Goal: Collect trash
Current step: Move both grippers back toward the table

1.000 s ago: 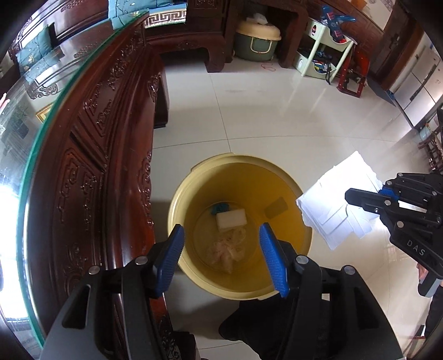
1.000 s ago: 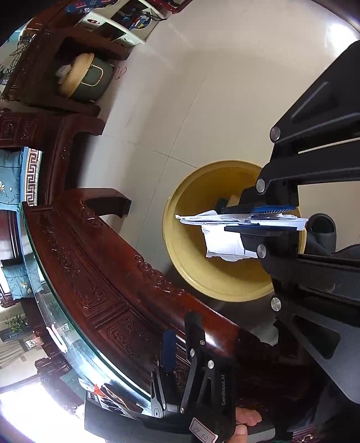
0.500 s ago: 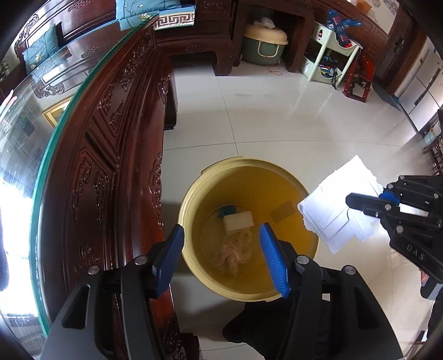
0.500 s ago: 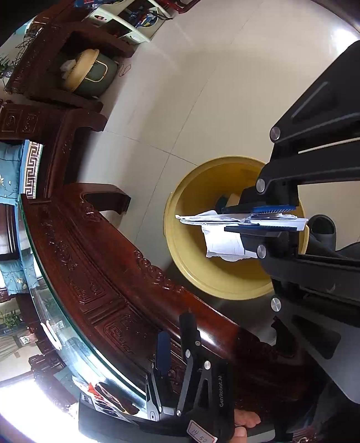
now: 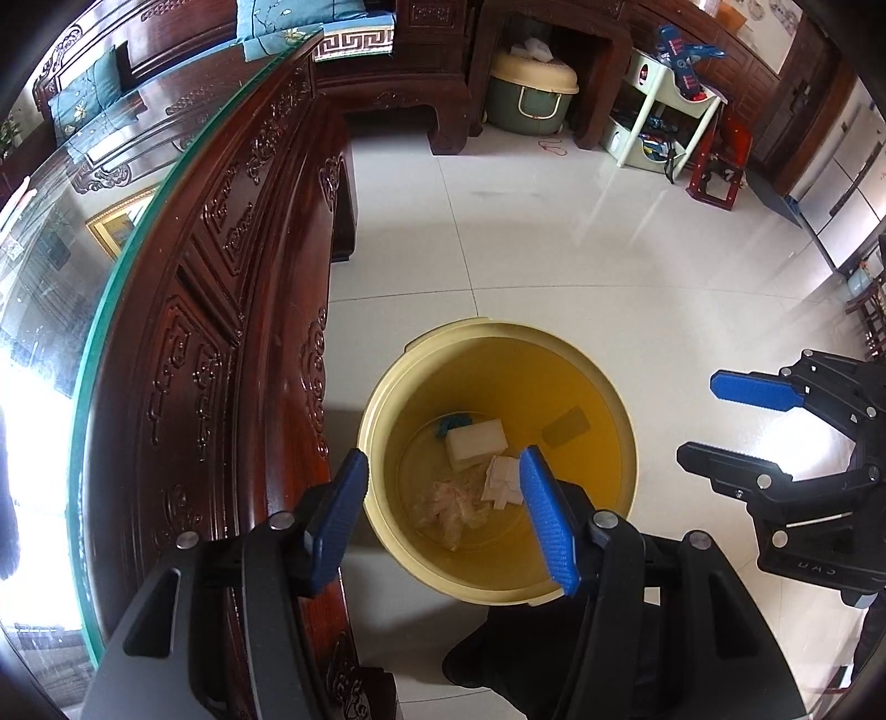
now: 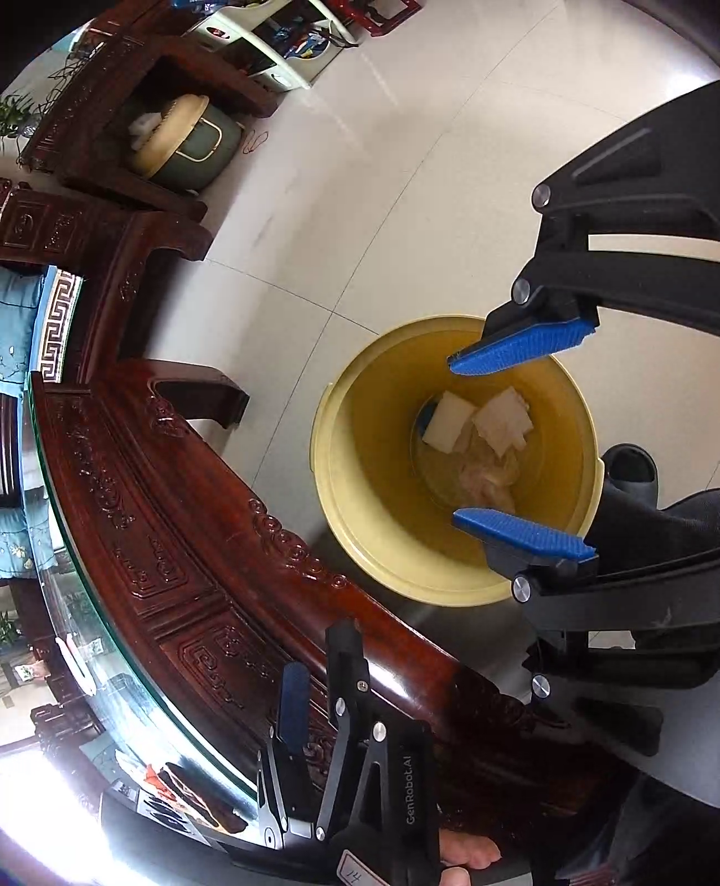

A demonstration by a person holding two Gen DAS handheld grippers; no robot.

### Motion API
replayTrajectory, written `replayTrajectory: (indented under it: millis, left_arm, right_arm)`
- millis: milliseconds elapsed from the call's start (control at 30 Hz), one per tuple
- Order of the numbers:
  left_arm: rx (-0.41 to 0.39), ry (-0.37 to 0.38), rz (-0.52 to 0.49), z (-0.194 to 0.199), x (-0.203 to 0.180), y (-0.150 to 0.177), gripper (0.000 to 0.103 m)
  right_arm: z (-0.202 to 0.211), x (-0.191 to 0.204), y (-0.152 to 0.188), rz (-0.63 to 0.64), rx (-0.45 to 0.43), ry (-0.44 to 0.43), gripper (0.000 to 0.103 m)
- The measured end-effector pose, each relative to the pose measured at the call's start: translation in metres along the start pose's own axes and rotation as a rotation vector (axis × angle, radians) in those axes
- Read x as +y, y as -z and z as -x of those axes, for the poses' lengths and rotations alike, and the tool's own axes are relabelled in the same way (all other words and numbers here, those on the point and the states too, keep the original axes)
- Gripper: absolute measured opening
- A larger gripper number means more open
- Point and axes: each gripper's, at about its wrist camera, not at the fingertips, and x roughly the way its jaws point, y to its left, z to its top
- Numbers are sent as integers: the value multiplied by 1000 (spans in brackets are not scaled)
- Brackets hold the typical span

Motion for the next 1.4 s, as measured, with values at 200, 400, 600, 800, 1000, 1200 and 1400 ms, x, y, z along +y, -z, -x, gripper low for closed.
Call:
replayTrajectory:
  millis: [200, 400, 600, 800, 1000, 1200, 1400]
  left_arm:
    - [-8, 11, -1, 6, -1, 3, 57]
    - [-58, 32, 4, 28, -1, 9, 57]
    - [-221, -23, -18, 84, 9, 35, 71]
    - [-375, -135, 38, 148, 50, 88, 90]
    - [-523, -297, 183, 211, 114, 148, 99]
    - [-593, -349, 372, 248, 189, 184, 99]
    - [-589, -369, 470, 256, 244, 199, 99]
  right_arm:
    - [8, 6, -1, 4, -12, 8, 50]
    - [26, 15, 0, 0, -51, 19, 50]
    - [63, 36, -3, -8, -224, 39, 83]
    - [94, 84, -13, -23, -424, 54, 95]
    - [108, 157, -24, 29, -570, -27, 95]
    - [101, 233, -43, 70, -580, -124, 95]
    - [84, 289, -80, 72, -485, -144, 95]
